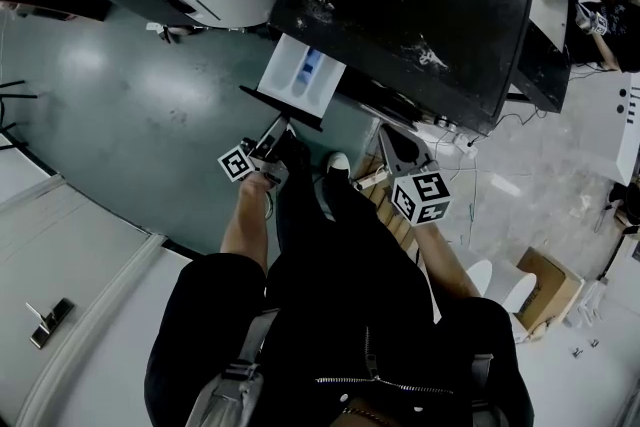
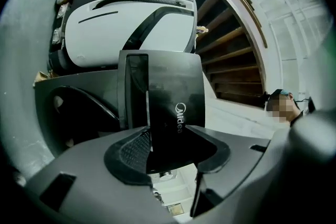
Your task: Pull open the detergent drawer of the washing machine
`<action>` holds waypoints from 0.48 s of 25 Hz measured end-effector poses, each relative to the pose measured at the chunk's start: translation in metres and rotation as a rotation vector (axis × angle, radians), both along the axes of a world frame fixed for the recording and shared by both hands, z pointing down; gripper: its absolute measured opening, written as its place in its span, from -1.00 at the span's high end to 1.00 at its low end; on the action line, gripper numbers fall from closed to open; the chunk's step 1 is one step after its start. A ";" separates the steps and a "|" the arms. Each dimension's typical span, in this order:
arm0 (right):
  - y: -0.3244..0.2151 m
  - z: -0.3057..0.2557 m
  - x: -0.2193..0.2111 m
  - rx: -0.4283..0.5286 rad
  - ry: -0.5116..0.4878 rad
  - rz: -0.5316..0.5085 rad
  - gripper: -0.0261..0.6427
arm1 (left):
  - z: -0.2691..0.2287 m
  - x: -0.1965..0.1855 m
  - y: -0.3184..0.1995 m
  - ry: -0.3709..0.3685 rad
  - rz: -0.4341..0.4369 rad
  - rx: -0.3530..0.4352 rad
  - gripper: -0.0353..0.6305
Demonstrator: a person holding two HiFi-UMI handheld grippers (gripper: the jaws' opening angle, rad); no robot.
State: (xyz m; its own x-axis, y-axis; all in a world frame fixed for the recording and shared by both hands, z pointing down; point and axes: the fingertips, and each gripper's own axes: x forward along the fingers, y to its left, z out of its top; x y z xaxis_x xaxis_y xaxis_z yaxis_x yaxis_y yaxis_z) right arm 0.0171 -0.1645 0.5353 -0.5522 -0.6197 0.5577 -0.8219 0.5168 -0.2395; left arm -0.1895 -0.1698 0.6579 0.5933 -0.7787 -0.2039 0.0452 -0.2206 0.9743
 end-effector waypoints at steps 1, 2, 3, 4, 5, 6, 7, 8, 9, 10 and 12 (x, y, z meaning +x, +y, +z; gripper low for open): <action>0.000 -0.002 -0.002 0.003 -0.005 -0.007 0.90 | 0.002 0.001 0.003 -0.029 0.005 -0.014 0.28; 0.000 -0.004 -0.003 0.008 -0.009 -0.014 0.90 | 0.003 0.001 0.005 -0.060 0.008 -0.029 0.32; -0.001 -0.006 -0.005 0.015 -0.014 -0.021 0.90 | 0.005 0.001 0.008 -0.097 0.010 -0.046 0.38; -0.002 -0.008 -0.007 0.023 -0.017 -0.027 0.90 | 0.007 0.001 0.011 -0.137 0.012 -0.064 0.48; -0.003 -0.010 -0.009 0.032 -0.020 -0.033 0.90 | 0.008 0.001 0.014 -0.176 0.016 -0.079 0.58; -0.004 -0.012 -0.010 0.040 -0.020 -0.038 0.90 | 0.007 0.002 0.018 -0.212 0.025 -0.084 0.67; -0.005 -0.014 -0.010 0.047 -0.021 -0.042 0.90 | 0.005 0.004 0.022 -0.247 0.034 -0.082 0.71; -0.005 -0.016 -0.010 0.053 -0.023 -0.045 0.90 | 0.001 0.006 0.026 -0.282 0.043 -0.076 0.76; -0.005 -0.017 -0.010 0.057 -0.027 -0.048 0.90 | -0.003 0.007 0.029 -0.320 0.050 -0.066 0.77; -0.005 -0.019 -0.010 0.062 -0.031 -0.051 0.90 | -0.007 0.008 0.031 -0.359 0.055 -0.055 0.79; -0.006 -0.022 -0.011 0.071 -0.039 -0.059 0.90 | -0.018 0.010 0.033 -0.425 0.056 -0.028 0.80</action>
